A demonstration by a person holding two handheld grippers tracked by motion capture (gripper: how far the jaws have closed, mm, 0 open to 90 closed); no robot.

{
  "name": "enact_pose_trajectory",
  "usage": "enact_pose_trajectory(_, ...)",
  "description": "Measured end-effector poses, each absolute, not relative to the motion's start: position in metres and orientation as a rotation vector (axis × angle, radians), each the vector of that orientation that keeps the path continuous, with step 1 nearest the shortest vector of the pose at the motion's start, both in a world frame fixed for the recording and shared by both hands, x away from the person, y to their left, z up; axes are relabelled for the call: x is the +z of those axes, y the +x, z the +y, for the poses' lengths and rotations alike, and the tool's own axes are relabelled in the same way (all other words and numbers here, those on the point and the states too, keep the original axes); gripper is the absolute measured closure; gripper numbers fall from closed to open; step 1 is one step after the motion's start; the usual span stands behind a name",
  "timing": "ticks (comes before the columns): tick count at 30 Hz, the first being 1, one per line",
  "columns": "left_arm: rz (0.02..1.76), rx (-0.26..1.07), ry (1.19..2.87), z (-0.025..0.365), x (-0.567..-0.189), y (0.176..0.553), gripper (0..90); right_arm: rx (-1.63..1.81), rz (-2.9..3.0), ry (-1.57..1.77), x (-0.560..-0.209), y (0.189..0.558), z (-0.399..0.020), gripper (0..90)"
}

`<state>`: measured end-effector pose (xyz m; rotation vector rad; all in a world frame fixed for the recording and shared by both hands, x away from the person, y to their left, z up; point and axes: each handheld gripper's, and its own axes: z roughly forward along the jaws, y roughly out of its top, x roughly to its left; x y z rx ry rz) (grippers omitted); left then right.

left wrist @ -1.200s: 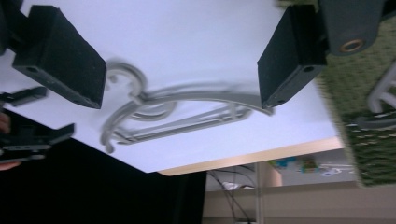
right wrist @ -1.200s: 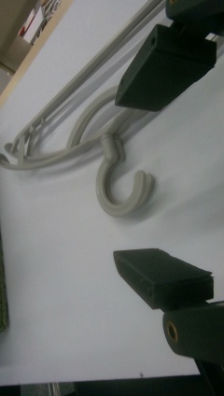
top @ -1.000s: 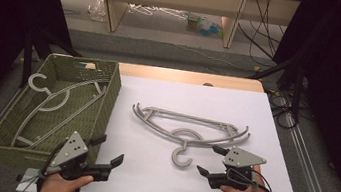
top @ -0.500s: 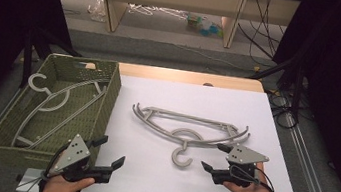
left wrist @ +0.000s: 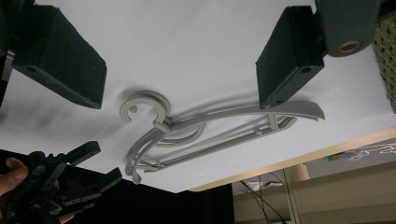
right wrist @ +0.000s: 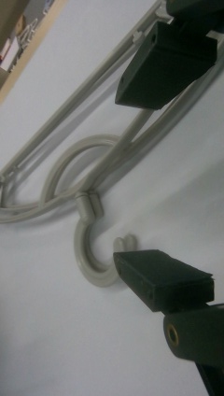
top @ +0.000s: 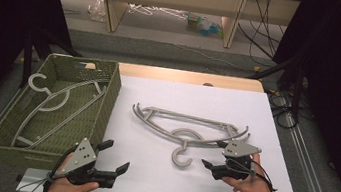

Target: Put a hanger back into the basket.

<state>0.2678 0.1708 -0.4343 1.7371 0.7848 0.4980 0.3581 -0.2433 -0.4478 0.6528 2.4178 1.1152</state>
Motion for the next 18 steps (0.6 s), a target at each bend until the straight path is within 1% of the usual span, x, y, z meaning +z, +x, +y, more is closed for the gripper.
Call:
enact_pose_trajectory(1,0.782,0.497,1.738,0.171,-0.434,0.267,16.0,1.109,2.421,0.652,-0.450,0.360,-0.243,21.1)
enact_pose_trajectory(2,0.779,0.498,1.743,0.171,-0.434,0.266,16.0,1.068,2.459,0.648,-0.451,0.365,-0.242,25.6)
enact_pose_trajectory(3,0.778,0.497,1.740,0.171,-0.434,0.266,16.1,1.052,2.475,0.621,-0.452,0.369,-0.242,27.3)
enact_pose_trajectory(9,0.748,0.496,1.751,0.171,-0.434,0.266,16.3,0.972,2.486,0.617,-0.452,0.386,-0.242,29.2)
enact_pose_trajectory(12,0.763,0.485,1.747,0.170,-0.434,0.265,16.4,0.959,2.502,0.603,-0.455,0.399,-0.243,33.5)
enact_pose_trajectory(14,0.749,0.492,1.752,0.171,-0.433,0.265,16.5,0.891,2.510,0.585,-0.457,0.404,-0.242,33.7)
enact_pose_trajectory(18,0.741,0.491,1.763,0.171,-0.434,0.266,16.8,0.872,2.508,0.548,-0.457,0.415,-0.238,34.2)
